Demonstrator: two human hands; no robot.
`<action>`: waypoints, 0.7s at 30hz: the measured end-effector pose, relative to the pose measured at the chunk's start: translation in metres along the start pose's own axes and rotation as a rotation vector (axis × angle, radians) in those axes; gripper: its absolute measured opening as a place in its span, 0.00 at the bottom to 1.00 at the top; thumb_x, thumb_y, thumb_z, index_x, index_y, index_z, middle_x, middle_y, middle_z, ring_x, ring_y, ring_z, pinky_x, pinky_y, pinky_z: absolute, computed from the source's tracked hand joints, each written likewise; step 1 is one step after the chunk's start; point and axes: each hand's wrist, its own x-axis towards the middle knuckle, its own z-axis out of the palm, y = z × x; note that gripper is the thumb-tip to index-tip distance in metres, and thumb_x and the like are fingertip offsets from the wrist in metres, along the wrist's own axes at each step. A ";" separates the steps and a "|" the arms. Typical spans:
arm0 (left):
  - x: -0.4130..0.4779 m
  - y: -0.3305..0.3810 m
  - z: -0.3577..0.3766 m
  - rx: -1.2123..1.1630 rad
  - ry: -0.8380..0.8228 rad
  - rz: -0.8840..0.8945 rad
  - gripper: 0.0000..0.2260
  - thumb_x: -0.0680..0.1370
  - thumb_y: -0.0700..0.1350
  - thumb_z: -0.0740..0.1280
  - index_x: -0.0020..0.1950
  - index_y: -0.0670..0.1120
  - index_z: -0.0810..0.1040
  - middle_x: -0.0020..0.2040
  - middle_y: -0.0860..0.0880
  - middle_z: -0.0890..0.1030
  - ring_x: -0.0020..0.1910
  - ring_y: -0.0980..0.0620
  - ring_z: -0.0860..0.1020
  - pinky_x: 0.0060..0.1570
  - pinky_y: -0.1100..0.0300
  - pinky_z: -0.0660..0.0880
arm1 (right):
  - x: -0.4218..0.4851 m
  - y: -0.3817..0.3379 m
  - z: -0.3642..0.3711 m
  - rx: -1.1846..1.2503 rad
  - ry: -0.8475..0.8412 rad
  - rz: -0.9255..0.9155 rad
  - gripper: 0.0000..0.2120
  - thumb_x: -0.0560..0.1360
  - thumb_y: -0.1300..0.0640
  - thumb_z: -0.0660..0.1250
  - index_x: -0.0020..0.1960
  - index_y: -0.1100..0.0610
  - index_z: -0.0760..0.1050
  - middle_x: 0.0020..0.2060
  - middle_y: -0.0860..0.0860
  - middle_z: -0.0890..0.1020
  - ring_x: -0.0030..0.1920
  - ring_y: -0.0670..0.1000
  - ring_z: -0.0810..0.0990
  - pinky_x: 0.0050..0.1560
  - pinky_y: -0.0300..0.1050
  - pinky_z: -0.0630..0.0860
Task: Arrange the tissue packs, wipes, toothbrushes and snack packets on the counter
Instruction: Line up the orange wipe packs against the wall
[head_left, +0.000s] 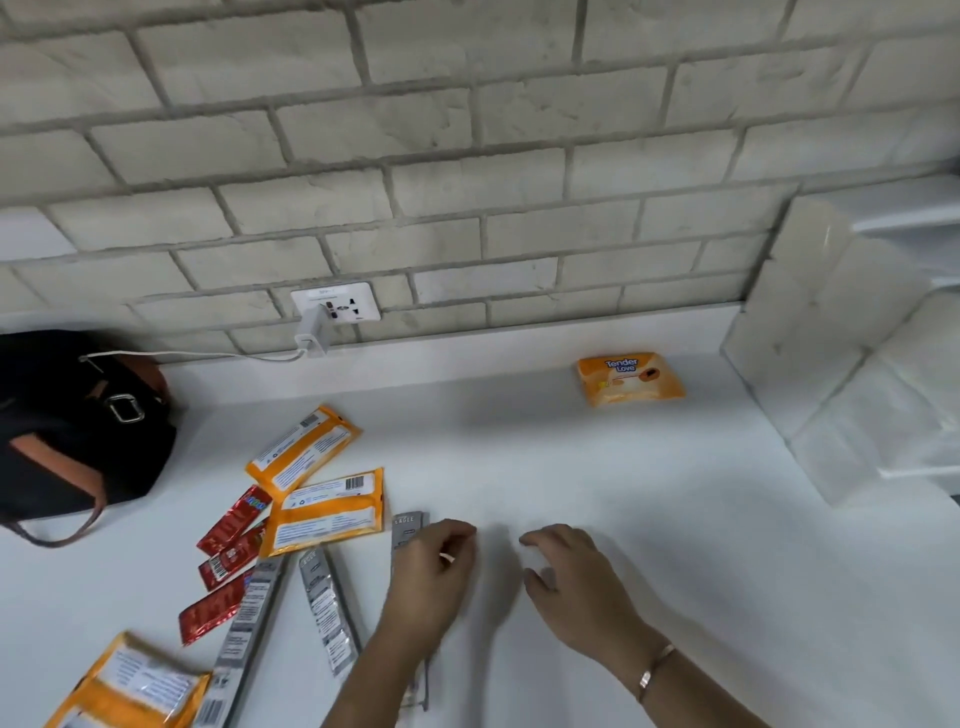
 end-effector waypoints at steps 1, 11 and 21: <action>0.000 -0.005 -0.014 0.029 0.026 -0.010 0.09 0.79 0.40 0.71 0.51 0.54 0.85 0.45 0.58 0.86 0.45 0.61 0.82 0.45 0.67 0.77 | 0.003 -0.006 0.003 -0.016 0.002 0.002 0.19 0.79 0.48 0.62 0.70 0.46 0.73 0.66 0.42 0.75 0.70 0.47 0.69 0.69 0.44 0.69; 0.073 -0.060 -0.164 0.678 -0.149 -0.081 0.35 0.70 0.47 0.75 0.76 0.49 0.72 0.74 0.45 0.74 0.69 0.44 0.73 0.65 0.48 0.75 | 0.013 -0.013 0.050 -0.390 0.046 -0.038 0.26 0.82 0.41 0.51 0.79 0.41 0.63 0.80 0.49 0.63 0.81 0.54 0.58 0.77 0.59 0.48; 0.104 -0.072 -0.158 0.906 -0.492 0.047 0.52 0.67 0.63 0.78 0.84 0.52 0.54 0.79 0.46 0.63 0.77 0.44 0.63 0.72 0.47 0.68 | 0.016 -0.014 0.055 -0.440 0.055 -0.008 0.26 0.82 0.40 0.49 0.79 0.40 0.61 0.81 0.48 0.61 0.82 0.52 0.56 0.78 0.58 0.48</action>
